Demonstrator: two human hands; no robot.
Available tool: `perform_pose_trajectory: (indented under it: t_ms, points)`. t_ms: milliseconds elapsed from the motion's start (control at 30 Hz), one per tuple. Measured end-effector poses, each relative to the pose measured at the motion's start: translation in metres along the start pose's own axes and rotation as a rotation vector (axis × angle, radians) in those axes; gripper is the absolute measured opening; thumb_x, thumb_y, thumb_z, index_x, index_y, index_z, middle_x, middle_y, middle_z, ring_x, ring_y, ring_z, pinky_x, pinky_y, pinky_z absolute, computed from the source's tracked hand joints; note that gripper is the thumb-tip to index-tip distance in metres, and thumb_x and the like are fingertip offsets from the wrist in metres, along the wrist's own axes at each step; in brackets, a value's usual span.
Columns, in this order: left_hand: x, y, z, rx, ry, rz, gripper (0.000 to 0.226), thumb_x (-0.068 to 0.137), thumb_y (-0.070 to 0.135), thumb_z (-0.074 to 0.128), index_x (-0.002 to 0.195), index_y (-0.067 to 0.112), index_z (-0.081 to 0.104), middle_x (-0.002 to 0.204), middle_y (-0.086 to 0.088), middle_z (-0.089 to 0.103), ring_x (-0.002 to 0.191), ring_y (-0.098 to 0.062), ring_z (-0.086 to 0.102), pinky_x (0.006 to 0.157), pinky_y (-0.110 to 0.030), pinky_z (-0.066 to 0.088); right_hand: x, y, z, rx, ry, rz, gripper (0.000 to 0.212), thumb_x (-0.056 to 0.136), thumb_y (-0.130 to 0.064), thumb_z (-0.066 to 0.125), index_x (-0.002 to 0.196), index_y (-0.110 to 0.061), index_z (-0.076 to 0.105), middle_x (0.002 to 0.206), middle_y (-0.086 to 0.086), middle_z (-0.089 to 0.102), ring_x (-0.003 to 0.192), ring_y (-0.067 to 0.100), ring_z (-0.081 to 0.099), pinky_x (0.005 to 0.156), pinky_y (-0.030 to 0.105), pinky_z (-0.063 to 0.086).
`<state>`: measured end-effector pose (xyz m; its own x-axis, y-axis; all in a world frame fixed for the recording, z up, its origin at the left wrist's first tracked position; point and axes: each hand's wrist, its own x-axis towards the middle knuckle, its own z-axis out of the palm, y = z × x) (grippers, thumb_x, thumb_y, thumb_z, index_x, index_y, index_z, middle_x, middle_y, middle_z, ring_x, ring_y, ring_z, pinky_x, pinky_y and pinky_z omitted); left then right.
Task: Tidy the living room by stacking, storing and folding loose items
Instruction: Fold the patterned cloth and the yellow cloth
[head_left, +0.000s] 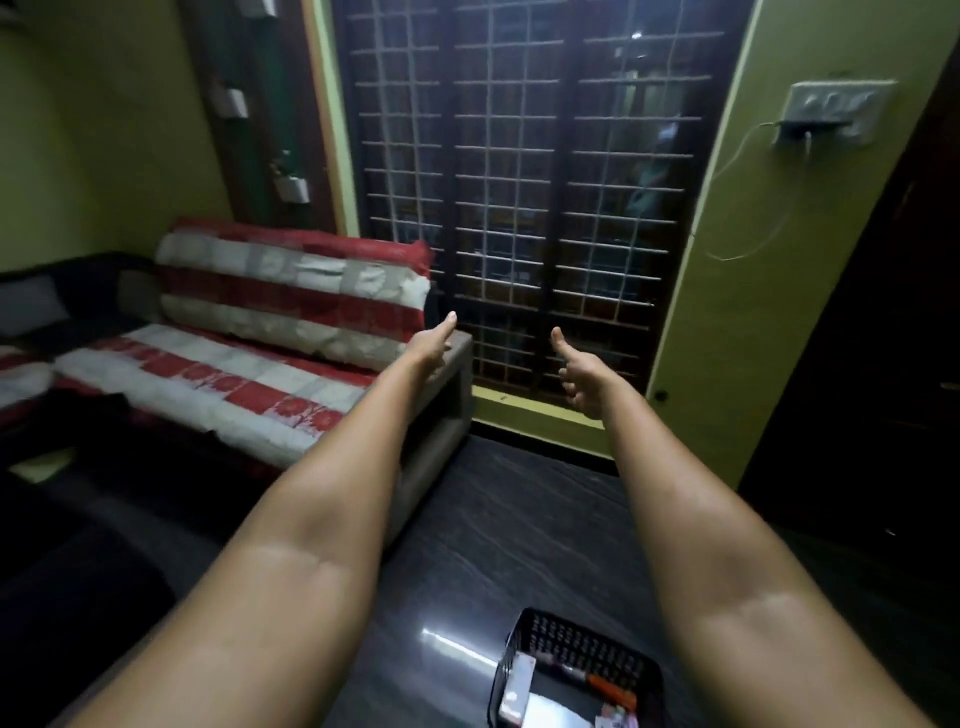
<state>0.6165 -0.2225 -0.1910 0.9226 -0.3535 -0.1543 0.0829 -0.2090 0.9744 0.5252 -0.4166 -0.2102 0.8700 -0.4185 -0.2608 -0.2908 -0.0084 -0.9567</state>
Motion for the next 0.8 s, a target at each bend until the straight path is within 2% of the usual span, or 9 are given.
perform_pose_trajectory:
  t_ms: [67, 167, 200, 267, 333, 433, 500, 633, 800]
  points:
    - [-0.030, -0.010, -0.013, -0.012, 0.076, -0.009, 0.065, 0.096, 0.056, 0.037, 0.142, 0.010, 0.040, 0.140, -0.006, 0.049, 0.117, -0.024, 0.049, 0.093, -0.034, 0.035, -0.019, 0.006, 0.014, -0.026, -0.076, -0.030, 0.083, 0.089, -0.065, 0.042, 0.149, -0.011, 0.026, 0.149, 0.012, 0.036, 0.078, 0.009, 0.045, 0.109, 0.036, 0.035]
    - [-0.085, -0.031, -0.034, -0.025, 0.208, -0.030, 0.066, 0.095, 0.059, 0.037, 0.138, 0.009, 0.044, 0.123, 0.000, 0.052, 0.081, -0.012, 0.048, 0.071, -0.028, 0.036, -0.058, 0.017, 0.037, -0.070, -0.226, -0.061, 0.067, 0.095, -0.053, 0.042, 0.141, -0.004, 0.039, 0.116, 0.002, 0.051, 0.072, 0.007, 0.046, 0.071, 0.016, 0.040]
    - [-0.099, -0.034, -0.036, -0.026, 0.230, -0.044, 0.066, 0.095, 0.059, 0.037, 0.138, 0.009, 0.045, 0.121, 0.002, 0.052, 0.077, -0.011, 0.048, 0.067, -0.026, 0.036, -0.061, 0.023, 0.039, -0.075, -0.256, -0.050, 0.069, 0.092, -0.056, 0.046, 0.138, -0.006, 0.042, 0.118, 0.002, 0.051, 0.085, 0.012, 0.053, 0.074, 0.018, 0.041]
    - [-0.144, -0.048, -0.048, -0.038, 0.322, -0.065, 0.067, 0.094, 0.059, 0.038, 0.140, 0.010, 0.043, 0.131, -0.001, 0.053, 0.100, -0.017, 0.055, 0.078, -0.028, 0.038, -0.085, 0.036, 0.052, -0.101, -0.352, -0.015, 0.069, 0.075, -0.069, 0.055, 0.114, -0.012, 0.058, 0.103, -0.007, 0.066, 0.095, 0.016, 0.054, 0.081, 0.025, 0.042]
    - [-0.184, -0.053, -0.061, -0.032, 0.376, -0.088, 0.068, 0.095, 0.059, 0.038, 0.142, 0.011, 0.041, 0.140, -0.005, 0.049, 0.123, -0.024, 0.049, 0.088, -0.030, 0.034, -0.102, 0.045, 0.067, -0.124, -0.378, -0.005, 0.054, 0.075, -0.072, 0.055, 0.086, -0.019, 0.054, 0.070, -0.013, 0.062, 0.077, 0.010, 0.047, 0.066, 0.023, 0.038]
    - [-0.241, -0.040, -0.081, -0.040, 0.476, -0.070, 0.065, 0.097, 0.056, 0.036, 0.145, 0.012, 0.038, 0.144, -0.008, 0.046, 0.130, -0.027, 0.044, 0.096, -0.033, 0.034, -0.143, 0.030, 0.095, -0.194, -0.493, -0.032, 0.078, 0.084, -0.070, 0.046, 0.140, -0.014, 0.041, 0.130, 0.002, 0.047, 0.125, 0.020, 0.042, 0.104, 0.034, 0.033]
    - [-0.280, -0.026, -0.099, -0.056, 0.568, -0.042, 0.063, 0.097, 0.054, 0.036, 0.145, 0.014, 0.037, 0.145, -0.008, 0.045, 0.132, -0.028, 0.042, 0.105, -0.036, 0.031, -0.178, 0.008, 0.115, -0.202, -0.568, -0.082, 0.083, 0.087, -0.070, 0.041, 0.150, -0.018, 0.025, 0.153, 0.006, 0.030, 0.142, 0.023, 0.027, 0.115, 0.039, 0.022]
    - [-0.336, -0.006, -0.131, -0.044, 0.667, 0.002, 0.063, 0.098, 0.054, 0.034, 0.147, 0.013, 0.035, 0.148, -0.009, 0.041, 0.137, -0.028, 0.037, 0.110, -0.040, 0.027, -0.221, -0.022, 0.149, -0.157, -0.705, -0.113, 0.085, 0.085, -0.075, 0.036, 0.152, -0.024, 0.018, 0.158, 0.008, 0.019, 0.146, 0.026, 0.017, 0.119, 0.045, 0.014]
    - [-0.407, -0.005, -0.173, -0.044, 0.817, 0.009, 0.061, 0.099, 0.051, 0.035, 0.146, 0.013, 0.035, 0.148, -0.010, 0.040, 0.137, -0.030, 0.036, 0.110, -0.042, 0.028, -0.272, -0.030, 0.202, -0.161, -0.809, -0.178, 0.083, 0.087, -0.073, 0.035, 0.152, -0.023, 0.020, 0.157, 0.011, 0.022, 0.144, 0.029, 0.022, 0.102, 0.036, 0.036]
